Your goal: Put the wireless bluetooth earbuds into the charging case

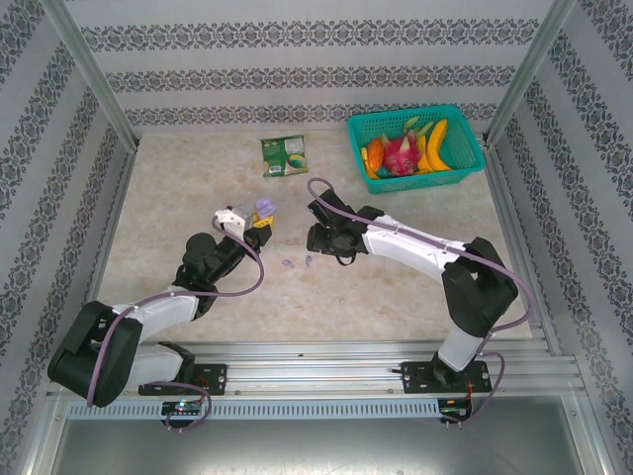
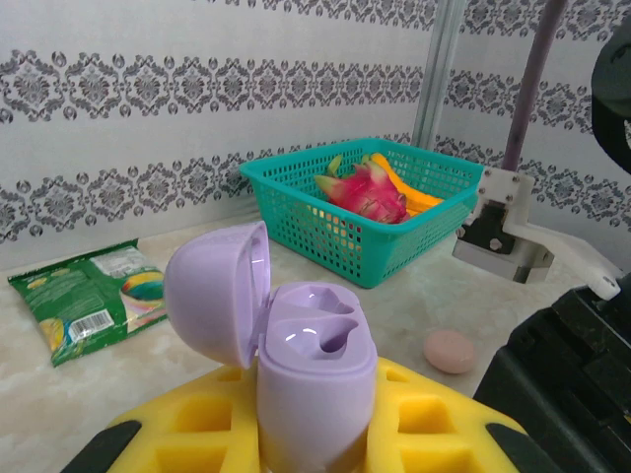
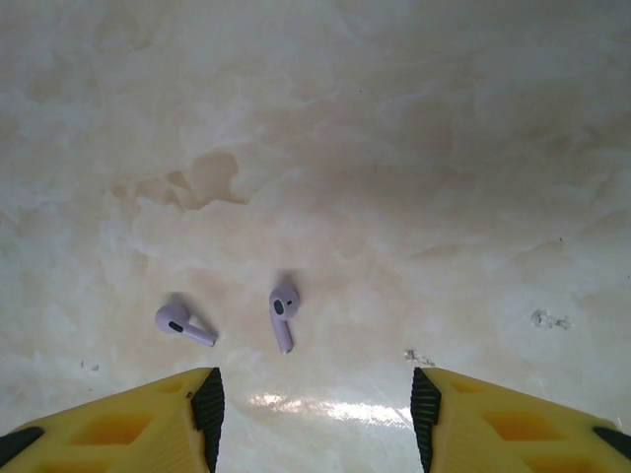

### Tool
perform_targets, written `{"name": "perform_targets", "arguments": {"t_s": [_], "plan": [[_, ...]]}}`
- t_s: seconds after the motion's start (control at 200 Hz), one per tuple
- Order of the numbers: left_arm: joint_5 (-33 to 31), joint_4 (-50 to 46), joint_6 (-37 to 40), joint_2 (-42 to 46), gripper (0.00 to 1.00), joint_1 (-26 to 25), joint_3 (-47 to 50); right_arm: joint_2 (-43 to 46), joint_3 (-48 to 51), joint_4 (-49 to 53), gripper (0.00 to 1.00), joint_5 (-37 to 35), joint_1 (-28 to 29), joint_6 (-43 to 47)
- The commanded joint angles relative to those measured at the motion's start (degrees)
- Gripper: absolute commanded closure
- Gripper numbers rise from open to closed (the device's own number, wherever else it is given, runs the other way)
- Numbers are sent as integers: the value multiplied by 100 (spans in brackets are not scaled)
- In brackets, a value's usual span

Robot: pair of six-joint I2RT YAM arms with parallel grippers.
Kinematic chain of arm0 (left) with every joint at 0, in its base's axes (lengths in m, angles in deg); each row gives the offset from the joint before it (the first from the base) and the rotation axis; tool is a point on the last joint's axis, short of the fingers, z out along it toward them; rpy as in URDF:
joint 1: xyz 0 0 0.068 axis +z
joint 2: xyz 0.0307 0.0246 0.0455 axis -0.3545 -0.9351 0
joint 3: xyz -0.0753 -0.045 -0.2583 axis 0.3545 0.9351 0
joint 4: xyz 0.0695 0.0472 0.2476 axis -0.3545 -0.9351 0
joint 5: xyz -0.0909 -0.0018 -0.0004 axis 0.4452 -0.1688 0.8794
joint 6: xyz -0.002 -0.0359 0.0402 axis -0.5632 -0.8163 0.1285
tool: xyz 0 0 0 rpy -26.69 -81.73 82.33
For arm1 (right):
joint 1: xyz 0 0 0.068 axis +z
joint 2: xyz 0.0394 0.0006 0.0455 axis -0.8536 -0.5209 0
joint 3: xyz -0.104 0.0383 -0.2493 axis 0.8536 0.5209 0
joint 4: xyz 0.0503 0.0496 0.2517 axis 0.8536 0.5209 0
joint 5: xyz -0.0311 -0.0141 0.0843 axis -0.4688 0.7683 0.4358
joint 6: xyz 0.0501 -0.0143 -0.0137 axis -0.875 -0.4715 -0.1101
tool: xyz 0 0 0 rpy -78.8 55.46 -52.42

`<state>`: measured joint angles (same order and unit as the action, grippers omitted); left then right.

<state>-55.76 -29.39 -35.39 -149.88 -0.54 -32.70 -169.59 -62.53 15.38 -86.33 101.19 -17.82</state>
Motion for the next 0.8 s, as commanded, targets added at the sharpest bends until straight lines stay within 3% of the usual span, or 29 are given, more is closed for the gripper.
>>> {"name": "perform_targets", "arguments": {"t_s": [0.0, 0.495, 0.794], "plan": [[-23, 637, -132, -86, 100, 27, 135, -201, -247, 365, 45, -327, 57, 189], [590, 324, -9, -33, 100, 23, -53, -488, -403, 361, 46, -277, 104, 293], [440, 229, -132, 151, 100, 27, -188, -873, -562, 435, 51, -263, 186, 162]]}}
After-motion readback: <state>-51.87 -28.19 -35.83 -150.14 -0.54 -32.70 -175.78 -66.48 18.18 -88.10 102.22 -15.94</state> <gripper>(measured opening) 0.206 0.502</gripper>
